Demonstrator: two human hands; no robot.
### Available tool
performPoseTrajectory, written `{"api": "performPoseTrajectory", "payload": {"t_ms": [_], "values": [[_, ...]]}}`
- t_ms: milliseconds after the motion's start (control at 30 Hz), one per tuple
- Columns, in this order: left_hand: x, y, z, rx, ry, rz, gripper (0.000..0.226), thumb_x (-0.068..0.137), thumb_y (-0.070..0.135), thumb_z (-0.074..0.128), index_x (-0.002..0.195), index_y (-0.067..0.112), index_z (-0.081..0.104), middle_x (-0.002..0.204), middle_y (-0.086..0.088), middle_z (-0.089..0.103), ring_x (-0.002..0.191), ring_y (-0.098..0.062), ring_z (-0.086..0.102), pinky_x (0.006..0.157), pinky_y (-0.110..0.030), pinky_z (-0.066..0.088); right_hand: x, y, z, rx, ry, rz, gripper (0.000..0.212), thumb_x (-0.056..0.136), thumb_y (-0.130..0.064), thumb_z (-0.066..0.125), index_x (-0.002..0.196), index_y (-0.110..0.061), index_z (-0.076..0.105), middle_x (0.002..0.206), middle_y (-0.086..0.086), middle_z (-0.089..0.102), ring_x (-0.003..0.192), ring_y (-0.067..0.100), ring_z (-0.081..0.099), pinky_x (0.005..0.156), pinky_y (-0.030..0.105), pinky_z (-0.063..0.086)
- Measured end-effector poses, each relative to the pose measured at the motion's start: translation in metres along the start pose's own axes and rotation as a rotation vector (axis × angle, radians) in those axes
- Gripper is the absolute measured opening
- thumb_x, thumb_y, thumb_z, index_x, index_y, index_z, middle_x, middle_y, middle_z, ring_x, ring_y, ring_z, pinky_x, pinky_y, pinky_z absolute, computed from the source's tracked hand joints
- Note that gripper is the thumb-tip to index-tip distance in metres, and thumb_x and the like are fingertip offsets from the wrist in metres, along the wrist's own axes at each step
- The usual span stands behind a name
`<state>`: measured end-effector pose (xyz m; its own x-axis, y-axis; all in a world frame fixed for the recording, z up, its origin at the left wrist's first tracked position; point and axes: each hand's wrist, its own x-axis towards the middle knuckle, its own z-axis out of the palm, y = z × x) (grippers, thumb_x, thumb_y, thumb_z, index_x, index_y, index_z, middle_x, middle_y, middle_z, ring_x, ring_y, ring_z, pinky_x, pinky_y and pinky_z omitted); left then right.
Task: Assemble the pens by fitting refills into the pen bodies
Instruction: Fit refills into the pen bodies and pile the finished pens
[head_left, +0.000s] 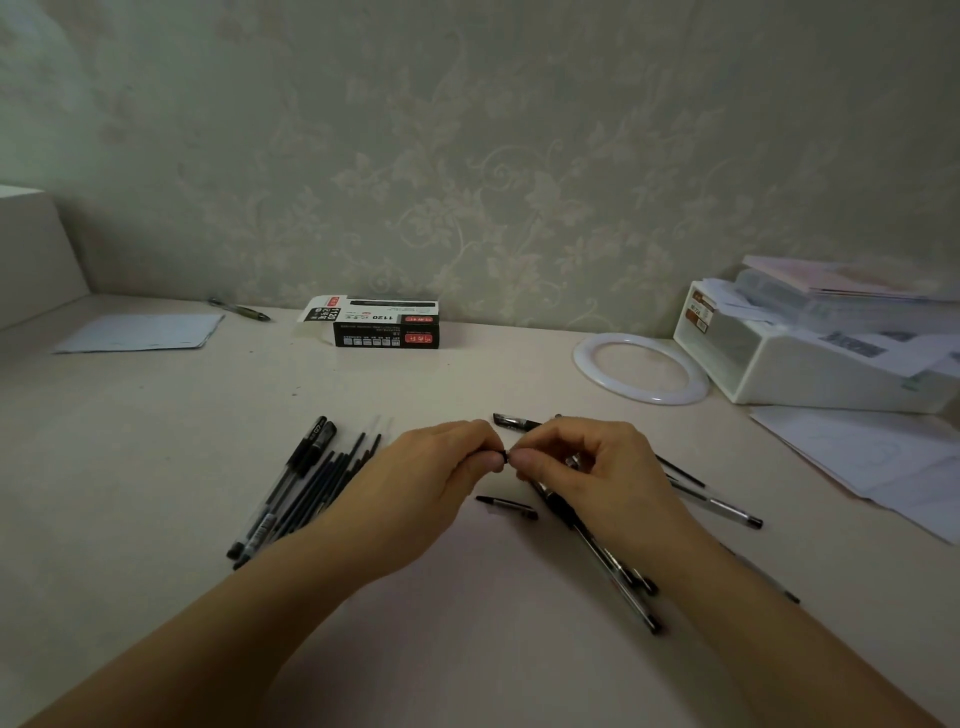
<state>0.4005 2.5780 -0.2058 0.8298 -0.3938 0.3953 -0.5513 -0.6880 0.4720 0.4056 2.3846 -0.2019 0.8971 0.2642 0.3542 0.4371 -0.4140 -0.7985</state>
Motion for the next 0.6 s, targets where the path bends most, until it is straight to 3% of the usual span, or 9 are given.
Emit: {"api": "performPoseTrajectory", "payload": {"t_ms": [100,200,267,400,467,500,600], "values": [[-0.0004,0.0004,-0.0002,0.006,0.0,-0.012,0.022,0.098,0.036,0.039,0.095,0.028,0.058,0.069,0.014,0.05,0.068,-0.007,0.051,0.062,-0.033,0.046,-0.0003,0.0001,-0.0018,0.008,0.003,-0.006,0.007,0.082,-0.028,0.076,0.087,-0.034,0.076,0.079,-0.017,0.072,0.068,-0.001,0.059,0.065,0.009,0.044],[-0.0003,0.0016,-0.0006,0.007,0.013,-0.021,0.019,0.1,0.034,0.04,0.095,0.027,0.057,0.071,0.013,0.051,0.068,-0.007,0.051,0.061,-0.03,0.044,-0.0001,0.0018,-0.0005,-0.028,0.015,0.016,0.024,0.078,-0.045,0.075,0.101,-0.04,0.071,0.092,-0.023,0.07,0.077,0.002,0.061,0.068,0.009,0.045],[-0.0007,0.0028,-0.0009,0.003,0.008,-0.024,0.02,0.099,0.035,0.04,0.098,0.027,0.058,0.073,0.015,0.052,0.07,-0.007,0.053,0.063,-0.031,0.047,0.0002,0.0026,0.0017,-0.05,0.03,0.028,0.023,0.081,-0.055,0.067,0.096,-0.038,0.071,0.087,-0.02,0.07,0.075,0.002,0.061,0.065,0.01,0.045],[-0.0014,0.005,-0.0014,0.0,-0.002,-0.022,0.022,0.098,0.037,0.039,0.1,0.027,0.058,0.078,0.016,0.055,0.075,-0.007,0.055,0.067,-0.034,0.049,-0.0001,0.0038,0.0034,-0.04,0.016,0.004,0.013,0.09,-0.039,0.065,0.079,-0.034,0.071,0.074,-0.015,0.07,0.066,0.0,0.06,0.06,0.009,0.044],[-0.0012,0.0045,-0.0015,-0.001,0.003,-0.027,0.021,0.098,0.037,0.04,0.098,0.026,0.058,0.075,0.016,0.053,0.074,-0.007,0.053,0.067,-0.034,0.048,0.0008,0.0042,0.0021,-0.037,-0.003,0.001,0.004,0.087,-0.032,0.07,0.087,-0.036,0.07,0.082,-0.018,0.07,0.071,0.002,0.06,0.062,0.01,0.045],[-0.001,0.004,-0.0014,-0.001,0.006,-0.03,0.02,0.098,0.036,0.04,0.097,0.026,0.057,0.074,0.016,0.052,0.073,-0.007,0.053,0.067,-0.035,0.048,0.0009,0.0049,0.002,-0.036,-0.007,0.003,0.01,0.085,-0.032,0.072,0.093,-0.038,0.068,0.089,-0.02,0.069,0.074,0.002,0.06,0.064,0.01,0.045],[-0.001,0.0036,-0.0008,-0.003,0.014,-0.031,0.019,0.098,0.035,0.041,0.097,0.026,0.058,0.075,0.015,0.053,0.072,-0.008,0.053,0.065,-0.035,0.048,0.0002,0.0057,0.0031,-0.045,0.01,0.017,0.017,0.083,-0.045,0.071,0.098,-0.04,0.066,0.093,-0.019,0.069,0.078,0.004,0.061,0.068,0.011,0.047]]}}
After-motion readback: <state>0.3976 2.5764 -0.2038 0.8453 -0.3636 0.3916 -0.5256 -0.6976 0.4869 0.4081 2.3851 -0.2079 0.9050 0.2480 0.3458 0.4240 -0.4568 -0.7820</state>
